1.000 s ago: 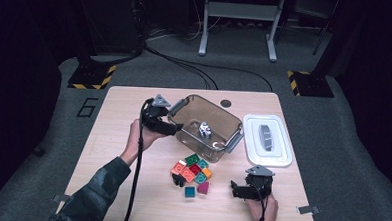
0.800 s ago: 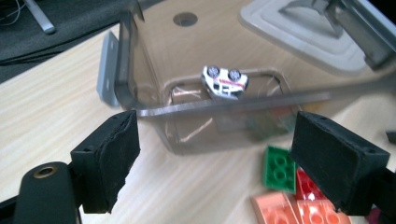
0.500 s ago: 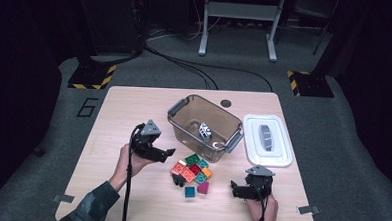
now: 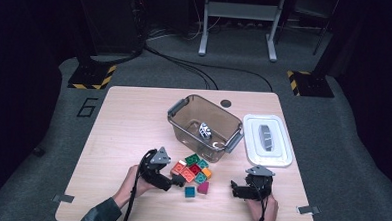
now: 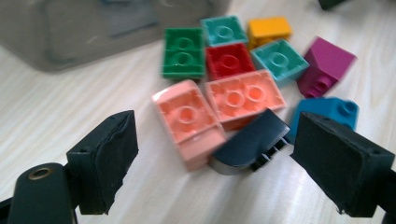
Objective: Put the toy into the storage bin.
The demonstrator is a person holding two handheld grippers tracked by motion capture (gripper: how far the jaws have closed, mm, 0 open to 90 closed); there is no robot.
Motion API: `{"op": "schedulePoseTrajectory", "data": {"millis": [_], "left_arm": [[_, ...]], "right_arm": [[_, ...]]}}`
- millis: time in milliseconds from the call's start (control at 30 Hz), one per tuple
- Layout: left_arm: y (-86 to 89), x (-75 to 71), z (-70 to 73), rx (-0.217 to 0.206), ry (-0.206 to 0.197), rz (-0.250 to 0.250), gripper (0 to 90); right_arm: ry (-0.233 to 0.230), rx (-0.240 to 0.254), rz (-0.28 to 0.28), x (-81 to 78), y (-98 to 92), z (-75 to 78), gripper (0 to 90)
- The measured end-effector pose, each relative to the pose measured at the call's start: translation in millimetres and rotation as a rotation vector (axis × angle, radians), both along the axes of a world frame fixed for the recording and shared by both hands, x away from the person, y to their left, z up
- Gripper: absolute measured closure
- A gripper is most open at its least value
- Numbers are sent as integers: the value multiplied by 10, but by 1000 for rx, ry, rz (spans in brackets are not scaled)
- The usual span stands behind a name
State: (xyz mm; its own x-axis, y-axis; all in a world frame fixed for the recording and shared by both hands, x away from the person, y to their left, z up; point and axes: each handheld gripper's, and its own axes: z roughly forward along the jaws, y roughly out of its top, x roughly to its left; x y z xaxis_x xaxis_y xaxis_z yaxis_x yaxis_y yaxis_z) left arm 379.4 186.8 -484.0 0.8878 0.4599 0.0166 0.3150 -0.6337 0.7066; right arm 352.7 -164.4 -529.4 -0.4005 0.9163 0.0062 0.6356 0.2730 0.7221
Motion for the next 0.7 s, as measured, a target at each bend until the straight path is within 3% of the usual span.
{"op": "schedulePoseTrajectory", "data": {"millis": [267, 467, 700], "left_arm": [[-125, -115, -84, 41, -51, -122, 358], [-137, -113, -132, 63, -53, -152, 506], [-108, -143, -188, 69, -34, -152, 603]], "right_arm": [[0, -1, 1, 0, -1, 0, 30], [0, -1, 0, 0, -1, 0, 30], [0, -1, 1, 0, -1, 0, 29]]}}
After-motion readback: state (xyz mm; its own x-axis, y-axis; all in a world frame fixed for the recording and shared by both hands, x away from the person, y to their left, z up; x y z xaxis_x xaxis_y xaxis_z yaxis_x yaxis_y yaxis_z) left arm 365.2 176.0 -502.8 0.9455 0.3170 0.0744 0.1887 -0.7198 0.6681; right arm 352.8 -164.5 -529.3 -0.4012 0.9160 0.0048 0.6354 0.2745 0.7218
